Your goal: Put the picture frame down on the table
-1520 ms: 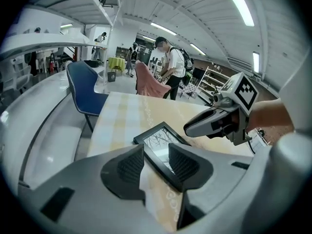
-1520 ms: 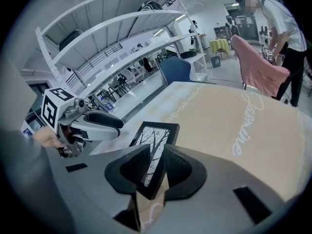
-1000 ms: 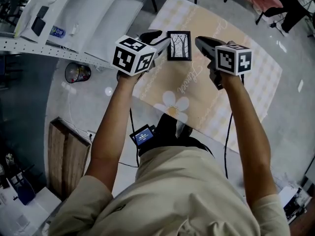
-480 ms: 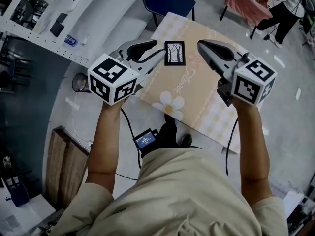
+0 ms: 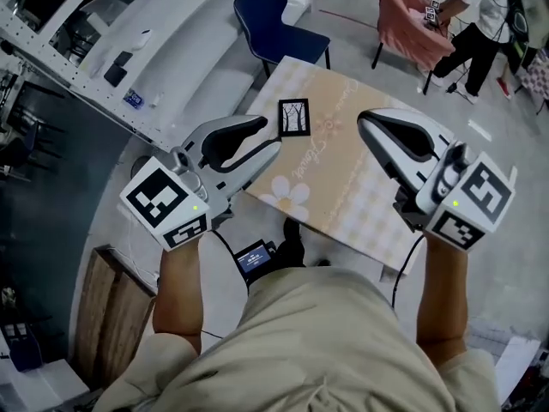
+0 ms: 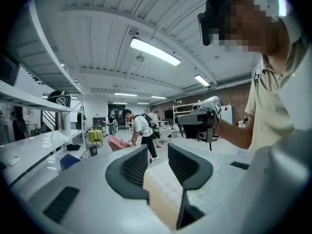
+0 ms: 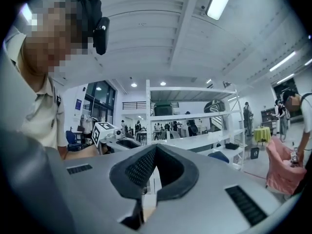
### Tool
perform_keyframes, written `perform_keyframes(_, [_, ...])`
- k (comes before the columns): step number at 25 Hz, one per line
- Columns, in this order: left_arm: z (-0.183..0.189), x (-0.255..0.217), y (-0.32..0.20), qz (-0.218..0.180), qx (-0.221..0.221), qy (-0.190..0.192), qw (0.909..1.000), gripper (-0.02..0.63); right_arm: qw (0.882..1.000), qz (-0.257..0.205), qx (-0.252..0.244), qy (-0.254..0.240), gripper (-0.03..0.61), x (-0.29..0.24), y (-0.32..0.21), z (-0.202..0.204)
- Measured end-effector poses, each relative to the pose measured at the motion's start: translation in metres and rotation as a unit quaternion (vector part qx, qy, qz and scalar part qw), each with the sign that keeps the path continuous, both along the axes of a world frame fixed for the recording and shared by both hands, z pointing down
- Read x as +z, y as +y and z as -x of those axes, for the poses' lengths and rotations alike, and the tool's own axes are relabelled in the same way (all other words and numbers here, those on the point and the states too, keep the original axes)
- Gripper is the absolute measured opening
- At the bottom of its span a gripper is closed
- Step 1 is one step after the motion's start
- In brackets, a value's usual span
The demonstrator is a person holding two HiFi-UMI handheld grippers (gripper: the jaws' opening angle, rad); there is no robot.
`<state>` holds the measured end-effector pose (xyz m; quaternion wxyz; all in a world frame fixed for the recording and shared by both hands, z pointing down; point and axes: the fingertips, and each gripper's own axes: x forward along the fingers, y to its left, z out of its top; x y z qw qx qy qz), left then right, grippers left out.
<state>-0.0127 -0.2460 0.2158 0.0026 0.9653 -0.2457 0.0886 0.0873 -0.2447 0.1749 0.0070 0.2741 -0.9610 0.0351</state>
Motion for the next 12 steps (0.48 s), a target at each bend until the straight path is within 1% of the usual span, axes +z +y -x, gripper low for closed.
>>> perform_keyframes(2, [-0.002, -0.007, 0.018, -0.013, -0.001, 0.002, 0.9999, 0.135, 1.000, -0.011, 0.004, -0.003, 0.002, -0.008, 0.018, -0.011])
perform_keyframes(5, [-0.007, -0.011, 0.042, -0.020, -0.003, 0.008, 0.9998, 0.135, 1.000, -0.021, 0.008, -0.007, 0.002, -0.015, 0.043, -0.026])
perform_keyframes(8, [-0.012, -0.015, 0.063, -0.022, -0.002, 0.016, 0.9996, 0.135, 1.000, -0.026, 0.009, -0.008, 0.002, -0.019, 0.064, -0.037])
perform_keyframes(12, [-0.017, -0.019, 0.090, -0.014, -0.003, 0.030, 0.9995, 0.135, 1.000, -0.026, 0.010, -0.003, 0.002, -0.023, 0.090, -0.048])
